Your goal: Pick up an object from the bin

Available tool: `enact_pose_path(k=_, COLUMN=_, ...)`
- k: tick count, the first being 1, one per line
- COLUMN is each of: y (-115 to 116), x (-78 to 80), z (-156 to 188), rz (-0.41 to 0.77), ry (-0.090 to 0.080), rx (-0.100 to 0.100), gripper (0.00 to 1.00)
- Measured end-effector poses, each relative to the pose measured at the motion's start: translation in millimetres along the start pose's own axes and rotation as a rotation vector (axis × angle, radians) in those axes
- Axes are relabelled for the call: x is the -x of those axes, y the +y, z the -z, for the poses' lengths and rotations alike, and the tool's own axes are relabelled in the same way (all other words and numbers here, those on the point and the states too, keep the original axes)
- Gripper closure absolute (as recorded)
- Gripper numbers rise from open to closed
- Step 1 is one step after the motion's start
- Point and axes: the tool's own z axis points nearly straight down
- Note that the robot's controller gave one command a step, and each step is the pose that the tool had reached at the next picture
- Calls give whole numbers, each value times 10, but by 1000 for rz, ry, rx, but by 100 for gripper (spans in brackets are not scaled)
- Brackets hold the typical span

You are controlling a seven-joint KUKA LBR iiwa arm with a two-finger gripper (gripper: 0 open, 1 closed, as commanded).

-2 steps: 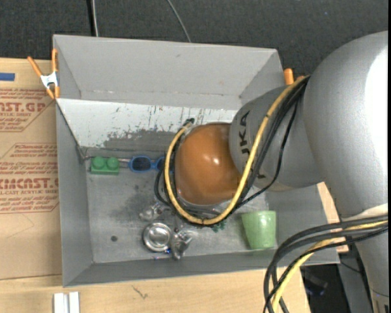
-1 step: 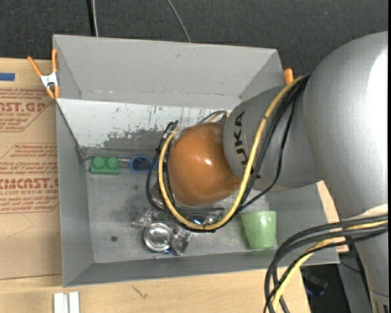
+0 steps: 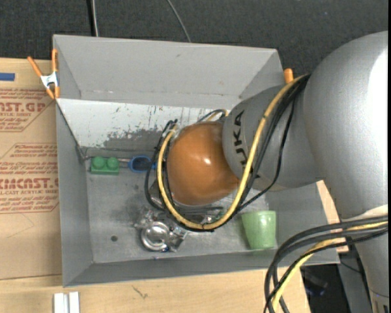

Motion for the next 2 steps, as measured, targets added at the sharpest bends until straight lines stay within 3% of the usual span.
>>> enact_pose_path(k=1, y=2, x=12, z=54, rz=-1, ry=15, rx=9, gripper=100)
enact_pose_path(k=2, y=-7, x=41, z=686, rz=-3, ry=12, rx=6, gripper=100)
